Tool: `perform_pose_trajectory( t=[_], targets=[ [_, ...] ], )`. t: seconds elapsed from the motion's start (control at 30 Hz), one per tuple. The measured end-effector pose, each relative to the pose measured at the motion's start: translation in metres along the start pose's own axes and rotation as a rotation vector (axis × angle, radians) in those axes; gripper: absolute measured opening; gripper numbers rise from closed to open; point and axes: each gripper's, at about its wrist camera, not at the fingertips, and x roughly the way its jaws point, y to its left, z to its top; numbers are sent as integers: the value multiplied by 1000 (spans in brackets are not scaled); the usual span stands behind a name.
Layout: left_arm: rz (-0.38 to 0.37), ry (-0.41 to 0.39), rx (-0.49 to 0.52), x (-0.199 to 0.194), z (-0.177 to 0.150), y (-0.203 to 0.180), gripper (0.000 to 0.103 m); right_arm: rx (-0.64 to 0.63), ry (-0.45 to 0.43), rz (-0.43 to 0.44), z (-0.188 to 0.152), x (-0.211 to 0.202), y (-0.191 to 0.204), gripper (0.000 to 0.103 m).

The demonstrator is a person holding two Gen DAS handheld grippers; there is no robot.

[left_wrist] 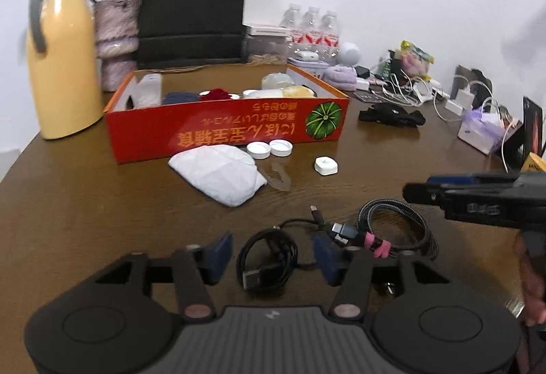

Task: Organize objects
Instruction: 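Grasp the small black USB cable with the left tool while the right tool grips its plug, then carry the black cable into the box and open both tools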

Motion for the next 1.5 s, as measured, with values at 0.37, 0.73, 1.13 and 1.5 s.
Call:
perform_pose_trajectory(
  t=[0.37, 0.73, 1.13, 1.5],
  targets=[
    [-34, 84, 10, 27, -3, 10, 41, -81, 176, 147, 12, 70, 63, 27],
    [90, -58, -99, -44, -12, 48, 41, -154, 92, 212, 12, 53, 102, 13],
    [30, -111, -71, -94, -13, 19, 41, -95, -79, 95, 21, -47, 78, 13],
    [-13, -110, -8, -100, -10, -18, 41, -80, -104, 52, 11, -77, 53, 13]
  ],
)
